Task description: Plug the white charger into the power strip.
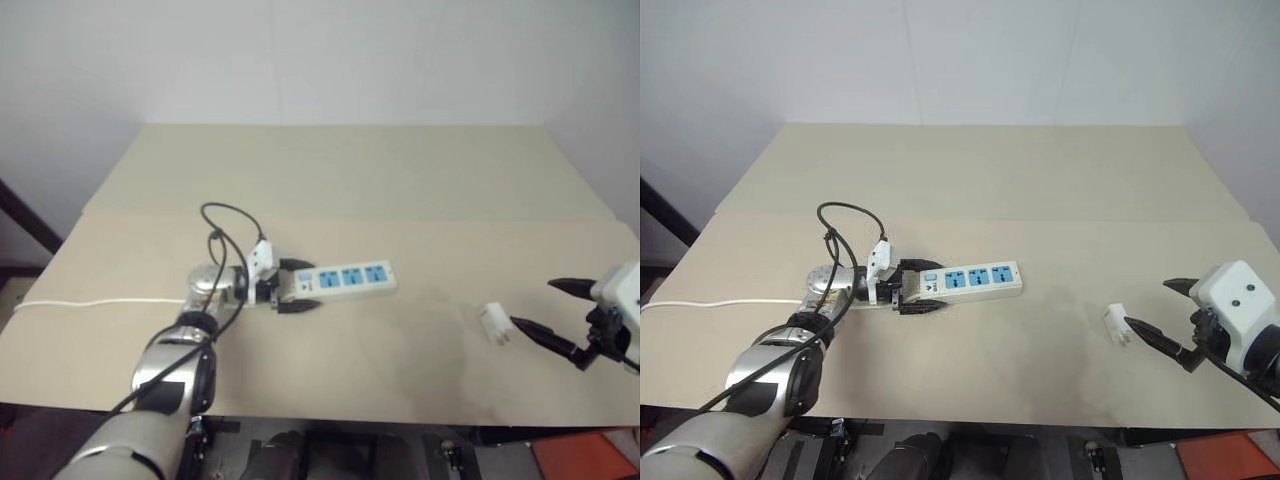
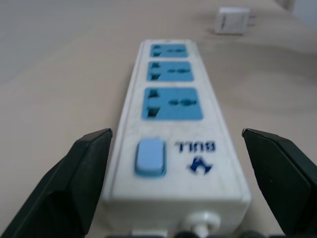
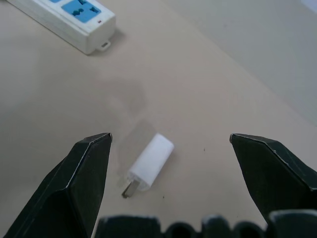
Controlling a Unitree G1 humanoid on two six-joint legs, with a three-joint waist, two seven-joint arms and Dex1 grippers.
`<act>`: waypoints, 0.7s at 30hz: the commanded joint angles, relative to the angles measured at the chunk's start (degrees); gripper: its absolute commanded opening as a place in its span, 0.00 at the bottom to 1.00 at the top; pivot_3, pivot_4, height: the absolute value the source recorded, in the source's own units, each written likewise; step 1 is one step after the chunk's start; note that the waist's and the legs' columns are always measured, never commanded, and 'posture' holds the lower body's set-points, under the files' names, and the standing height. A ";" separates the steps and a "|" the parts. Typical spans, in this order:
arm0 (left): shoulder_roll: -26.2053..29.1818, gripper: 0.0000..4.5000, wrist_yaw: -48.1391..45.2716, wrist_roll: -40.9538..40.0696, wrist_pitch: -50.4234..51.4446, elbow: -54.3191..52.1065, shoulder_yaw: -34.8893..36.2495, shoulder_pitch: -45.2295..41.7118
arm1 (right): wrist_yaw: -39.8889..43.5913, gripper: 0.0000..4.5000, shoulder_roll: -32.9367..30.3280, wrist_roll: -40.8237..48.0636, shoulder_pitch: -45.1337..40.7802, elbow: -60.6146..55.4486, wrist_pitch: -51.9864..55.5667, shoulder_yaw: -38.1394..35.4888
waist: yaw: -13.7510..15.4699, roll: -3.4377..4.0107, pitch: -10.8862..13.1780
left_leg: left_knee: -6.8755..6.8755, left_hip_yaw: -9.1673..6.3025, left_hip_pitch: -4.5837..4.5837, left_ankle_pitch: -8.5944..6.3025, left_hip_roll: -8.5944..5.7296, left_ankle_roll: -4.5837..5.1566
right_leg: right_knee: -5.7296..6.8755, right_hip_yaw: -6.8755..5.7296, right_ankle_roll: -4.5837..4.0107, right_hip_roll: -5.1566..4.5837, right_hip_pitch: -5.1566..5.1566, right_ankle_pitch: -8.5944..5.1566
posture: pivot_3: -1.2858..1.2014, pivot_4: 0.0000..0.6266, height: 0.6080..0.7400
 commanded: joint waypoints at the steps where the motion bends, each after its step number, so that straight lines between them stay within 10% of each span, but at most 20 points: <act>1: -0.21 1.00 0.77 -3.34 -1.00 -1.44 2.65 0.20 | -0.50 1.00 -0.01 0.23 -0.19 -1.34 -0.87 -2.47 | -0.22 0.00 0.00 | 0.00 0.00 0.02 0.00 0.00 0.00 | 0.00 0.01 0.00 0.00 0.01 0.00 | 0.52 0.24 1.00; 21: 0.99 1.00 1.95 -2.96 -0.18 0.03 2.94 2.57 | 1.99 1.00 -3.31 1.10 -1.06 -0.50 0.41 -4.11 | 0.07 -0.01 0.00 | 0.00 0.00 0.11 -0.03 0.01 0.05 | 0.00 0.01 0.00 0.01 0.10 0.00 | 0.52 0.24 1.00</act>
